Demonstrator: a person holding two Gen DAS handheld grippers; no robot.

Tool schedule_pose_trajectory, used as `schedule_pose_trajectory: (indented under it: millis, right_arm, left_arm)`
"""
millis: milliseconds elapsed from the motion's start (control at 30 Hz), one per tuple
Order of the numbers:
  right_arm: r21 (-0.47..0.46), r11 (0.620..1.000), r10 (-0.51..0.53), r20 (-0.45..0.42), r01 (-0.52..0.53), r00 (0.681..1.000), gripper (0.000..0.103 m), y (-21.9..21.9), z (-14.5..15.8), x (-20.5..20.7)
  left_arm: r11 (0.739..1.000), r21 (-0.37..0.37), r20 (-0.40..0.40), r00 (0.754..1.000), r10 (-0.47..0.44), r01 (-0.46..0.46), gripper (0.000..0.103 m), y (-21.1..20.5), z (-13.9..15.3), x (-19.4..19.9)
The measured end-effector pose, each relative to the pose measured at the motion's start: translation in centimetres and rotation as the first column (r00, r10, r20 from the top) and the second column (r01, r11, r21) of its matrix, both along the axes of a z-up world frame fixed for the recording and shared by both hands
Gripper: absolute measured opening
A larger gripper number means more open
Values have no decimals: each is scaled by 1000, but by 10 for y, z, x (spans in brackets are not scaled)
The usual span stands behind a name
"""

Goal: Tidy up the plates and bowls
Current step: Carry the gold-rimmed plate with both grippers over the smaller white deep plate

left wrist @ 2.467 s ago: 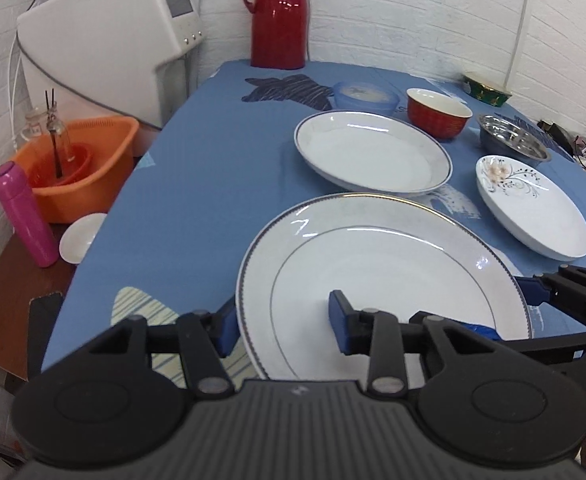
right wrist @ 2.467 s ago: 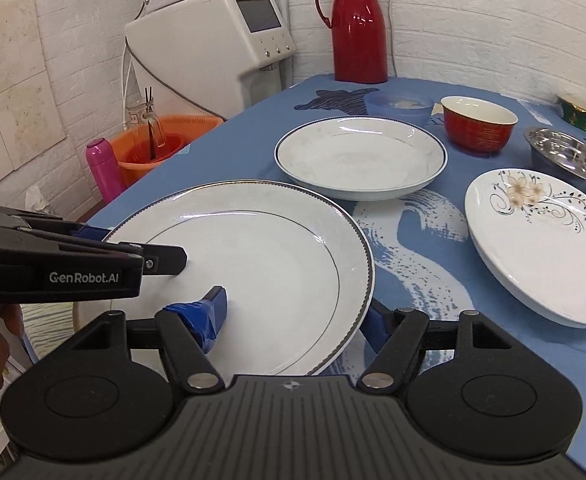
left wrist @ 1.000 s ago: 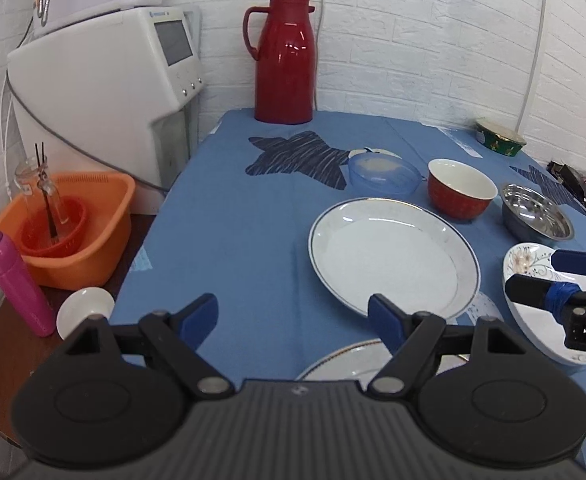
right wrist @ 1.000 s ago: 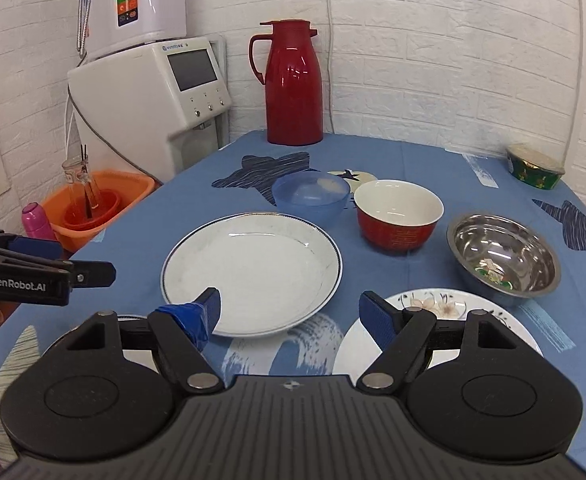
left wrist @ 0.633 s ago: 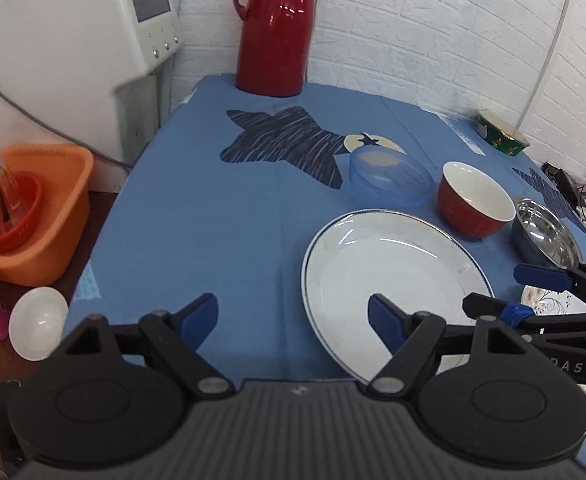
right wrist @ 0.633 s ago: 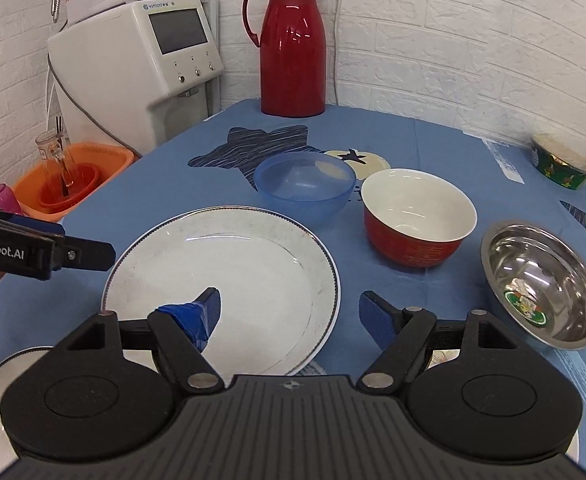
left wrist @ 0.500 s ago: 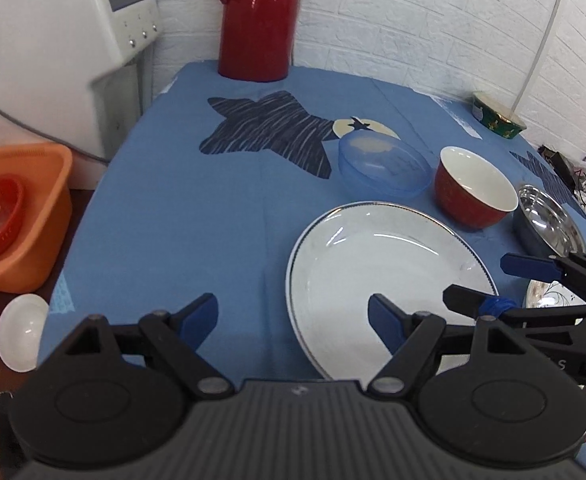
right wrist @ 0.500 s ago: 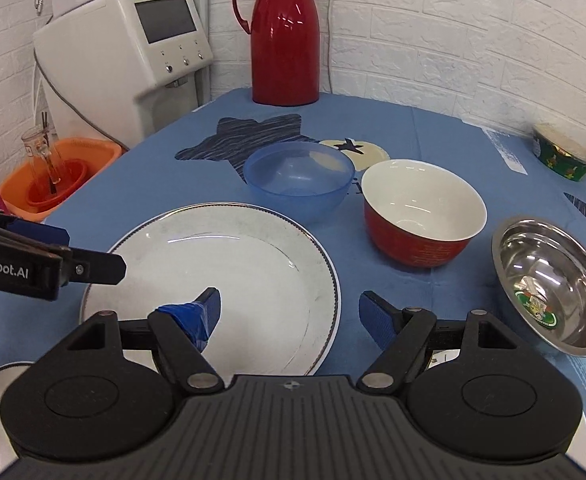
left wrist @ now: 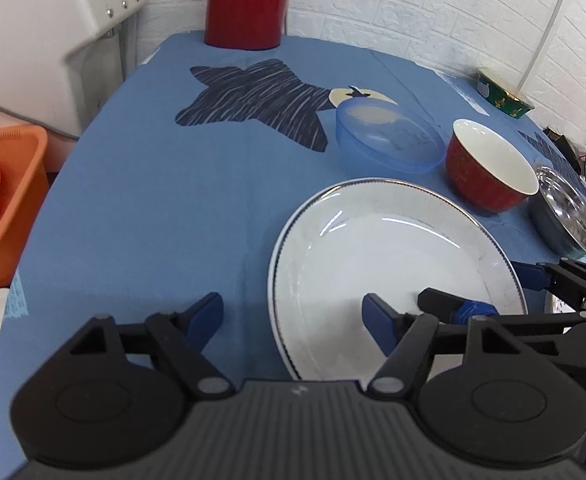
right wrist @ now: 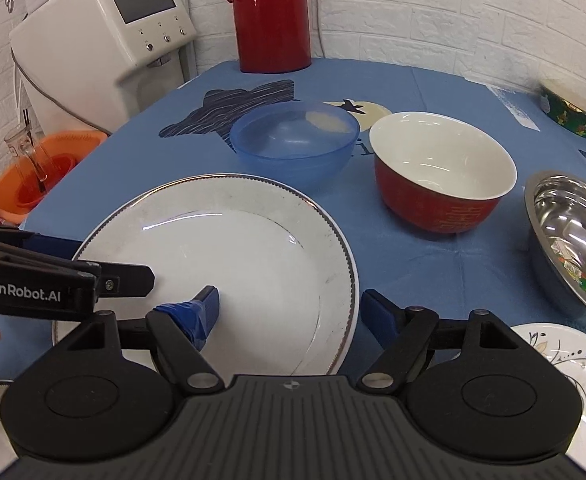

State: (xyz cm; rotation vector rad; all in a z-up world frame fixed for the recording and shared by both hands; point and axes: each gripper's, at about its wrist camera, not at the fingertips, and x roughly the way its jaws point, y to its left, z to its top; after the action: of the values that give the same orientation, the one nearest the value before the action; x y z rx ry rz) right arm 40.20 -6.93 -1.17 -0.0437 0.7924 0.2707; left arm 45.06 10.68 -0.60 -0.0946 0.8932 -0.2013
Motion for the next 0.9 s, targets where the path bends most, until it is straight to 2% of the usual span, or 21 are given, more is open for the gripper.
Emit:
schedule_pose_trajectory:
  millis: [67, 100, 133, 167, 333, 500, 733, 900]
  right_arm:
    - [12, 999, 51, 5, -51, 999, 66, 2, -1, -3]
    - [6, 998, 57, 16, -57, 998, 66, 4, -1, -6]
    - [16, 998, 65, 26, -66, 998, 66, 4, -2, -8]
    - [18, 997, 68, 36, -69, 997, 63, 4, -3, -11]
    - [74, 996, 53, 16, -54, 998, 63, 2, 4, -16]
    - [93, 994, 48, 61, -54, 997, 65, 5, 25, -30]
    - [92, 993, 65, 150, -79, 987, 65, 5, 59, -64]
    - [99, 990, 85, 163, -102, 983, 66, 9, 64, -107]
  left_arm:
    - [999, 33, 14, 1000, -2, 1, 53, -4, 0, -2]
    - [999, 42, 25, 1000, -6, 5, 49, -5, 0, -4]
    - [999, 36, 28, 999, -19, 18, 35, -6, 2, -5]
    - [999, 30, 23, 1000, -19, 18, 32, -8, 3, -5]
    - [1000, 22, 9, 1000, 15, -16, 27, -5, 7, -5]
    - [998, 60, 74, 997, 19, -24, 26, -6, 31, -21]
    - [999, 33, 137, 990, 30, -35, 26, 0, 70, -59]
    - [999, 31, 159, 987, 39, -44, 26, 4, 76, -107]
